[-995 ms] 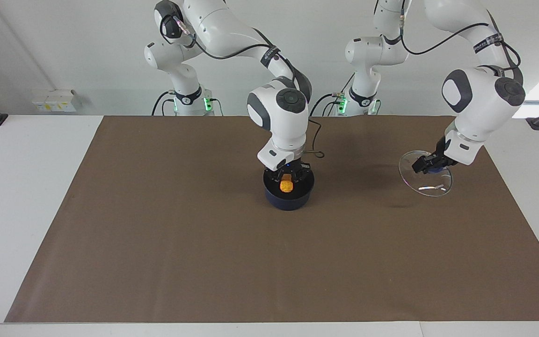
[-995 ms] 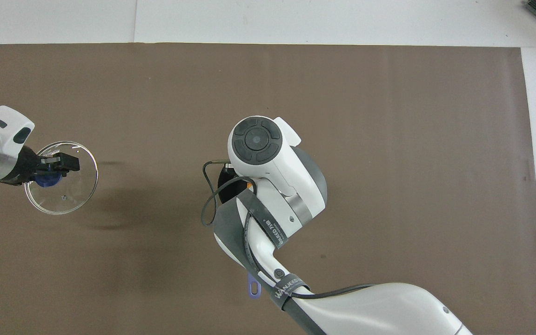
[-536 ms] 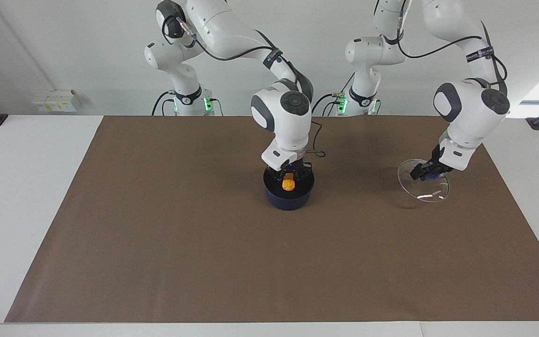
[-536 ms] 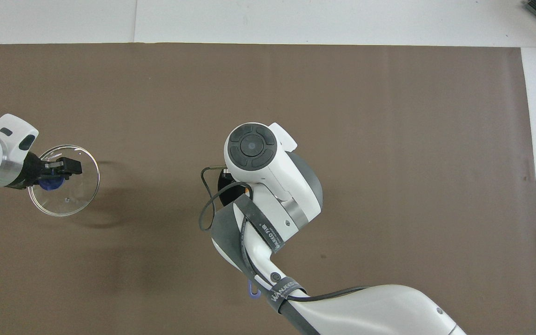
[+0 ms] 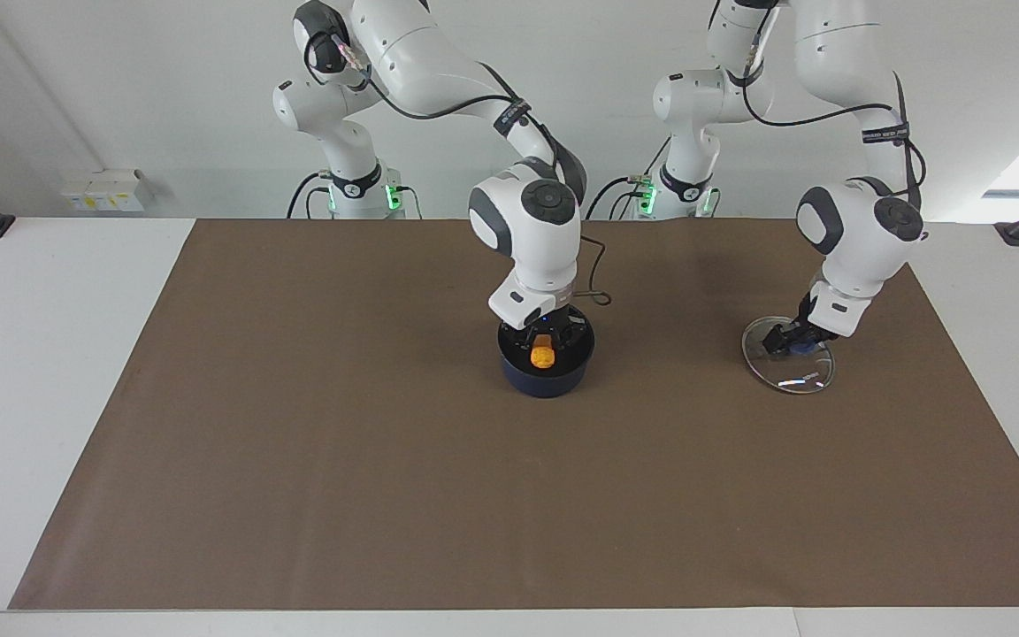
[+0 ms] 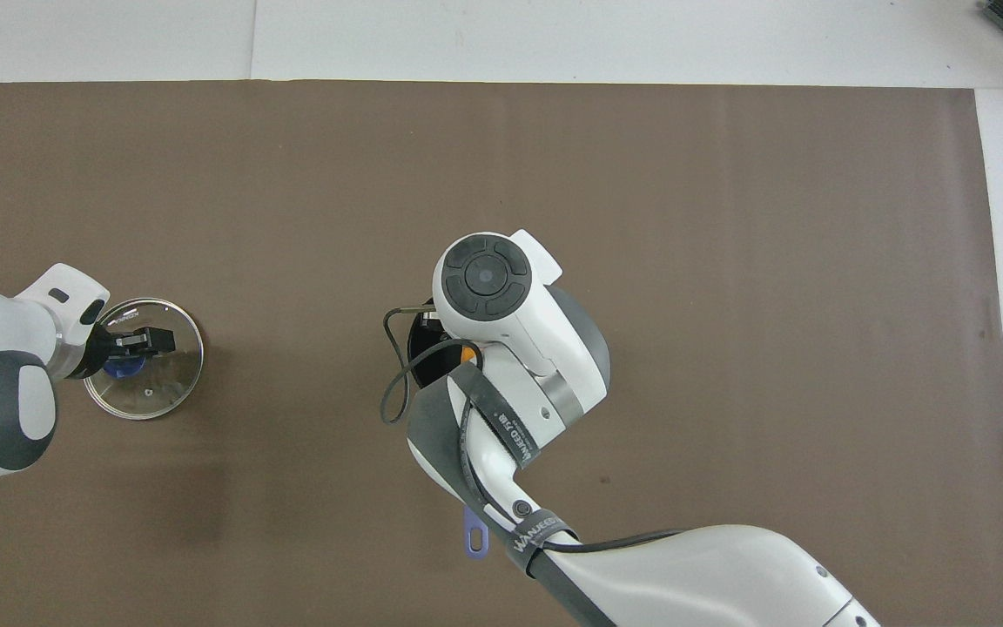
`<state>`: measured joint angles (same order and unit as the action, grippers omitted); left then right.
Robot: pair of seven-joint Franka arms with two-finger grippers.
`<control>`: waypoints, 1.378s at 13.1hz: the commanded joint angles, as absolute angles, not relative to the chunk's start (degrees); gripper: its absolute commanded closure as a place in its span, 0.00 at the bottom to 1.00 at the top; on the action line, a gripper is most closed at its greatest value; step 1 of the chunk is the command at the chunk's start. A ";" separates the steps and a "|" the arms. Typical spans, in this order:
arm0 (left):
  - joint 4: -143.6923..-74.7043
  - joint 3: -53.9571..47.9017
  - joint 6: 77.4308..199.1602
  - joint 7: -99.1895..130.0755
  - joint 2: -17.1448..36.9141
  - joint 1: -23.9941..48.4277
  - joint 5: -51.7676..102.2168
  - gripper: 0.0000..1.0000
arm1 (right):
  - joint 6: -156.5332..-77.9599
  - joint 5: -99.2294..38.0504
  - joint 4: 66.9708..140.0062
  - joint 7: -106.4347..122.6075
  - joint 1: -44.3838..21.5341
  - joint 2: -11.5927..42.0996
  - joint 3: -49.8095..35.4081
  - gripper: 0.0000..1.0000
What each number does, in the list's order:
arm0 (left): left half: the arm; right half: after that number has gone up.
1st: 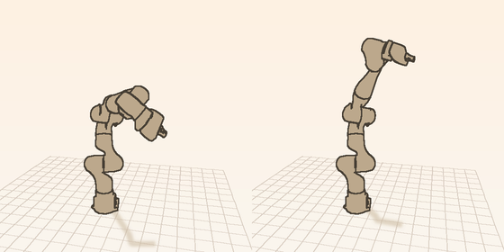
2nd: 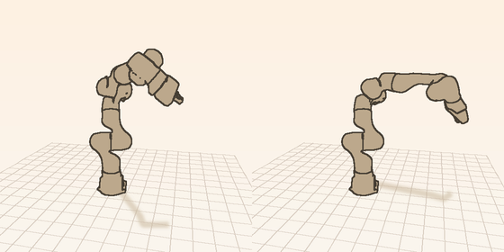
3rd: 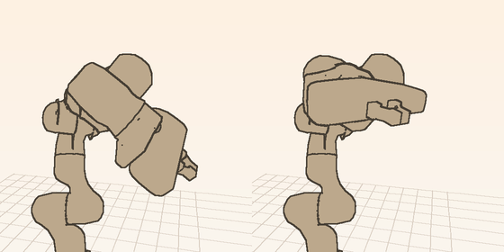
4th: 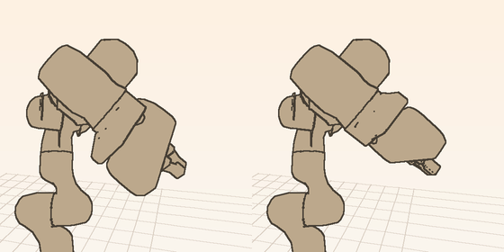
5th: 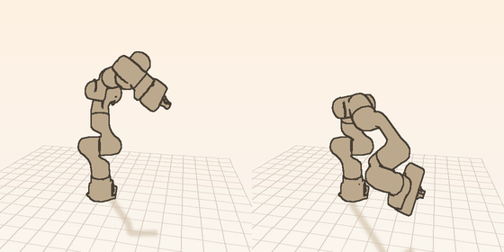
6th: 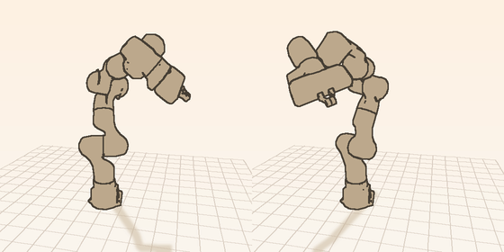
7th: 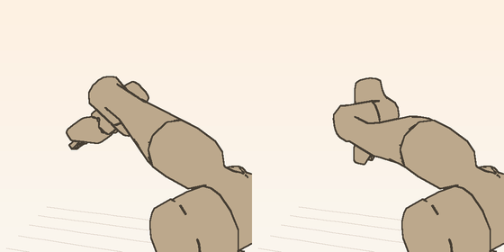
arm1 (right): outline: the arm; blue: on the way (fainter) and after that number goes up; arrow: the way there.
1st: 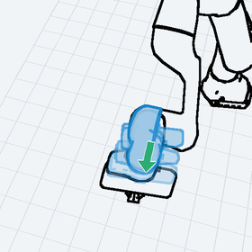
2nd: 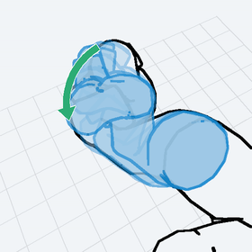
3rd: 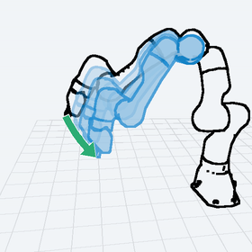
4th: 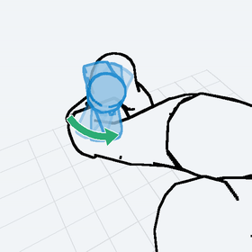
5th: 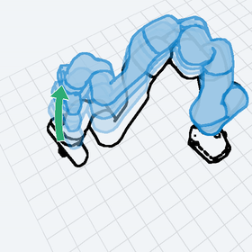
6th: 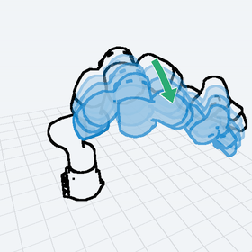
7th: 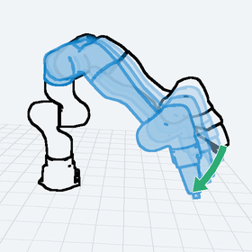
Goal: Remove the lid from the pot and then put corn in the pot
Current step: 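Lower the glass lid onto the table with the left gripper, then open the left gripper and withdraw while the right gripper lowers corn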
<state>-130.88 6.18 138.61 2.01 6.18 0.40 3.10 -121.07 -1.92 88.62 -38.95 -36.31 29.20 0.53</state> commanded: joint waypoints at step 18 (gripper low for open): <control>-95.55 4.04 98.02 0.88 5.54 4.83 2.20 0.00 | -122.17 -4.48 91.23 -35.68 -35.77 26.03 0.88 0.00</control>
<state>-98.96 3.55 102.18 1.42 5.03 3.51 3.09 -123.22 -4.34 90.17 -37.29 -36.34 29.34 0.89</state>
